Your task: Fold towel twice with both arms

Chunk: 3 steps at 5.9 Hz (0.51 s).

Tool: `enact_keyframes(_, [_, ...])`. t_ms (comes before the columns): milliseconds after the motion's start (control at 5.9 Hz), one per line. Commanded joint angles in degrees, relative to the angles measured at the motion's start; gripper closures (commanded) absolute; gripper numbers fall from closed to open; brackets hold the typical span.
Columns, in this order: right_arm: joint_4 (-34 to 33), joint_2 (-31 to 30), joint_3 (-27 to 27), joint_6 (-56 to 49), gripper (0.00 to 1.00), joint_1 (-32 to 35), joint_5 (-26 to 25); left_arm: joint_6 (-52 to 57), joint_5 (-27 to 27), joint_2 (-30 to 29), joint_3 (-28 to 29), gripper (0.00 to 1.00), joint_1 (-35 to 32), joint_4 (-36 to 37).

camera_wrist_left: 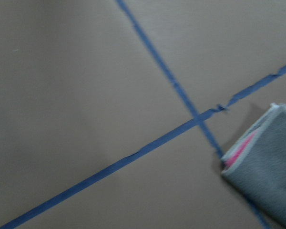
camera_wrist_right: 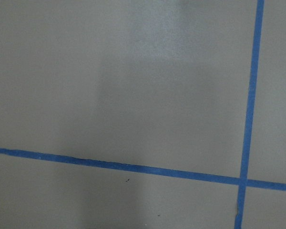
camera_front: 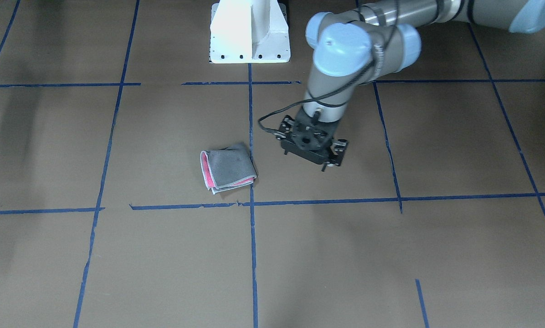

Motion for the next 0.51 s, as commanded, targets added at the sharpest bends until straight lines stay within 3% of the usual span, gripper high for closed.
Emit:
enact_keyframes(0, [-6.17,2.42,-2.28,-9.59,0.0,4.71,0.13,10.13,-12.7,9.68,-1.78,0.0,-13.97,0.99])
enact_keyframes(339, [-10.33,3.67,-3.61,-13.34,0.0,8.06,0.48,24.53,-20.91,16.21,1.53,0.0,-26.21,2.13])
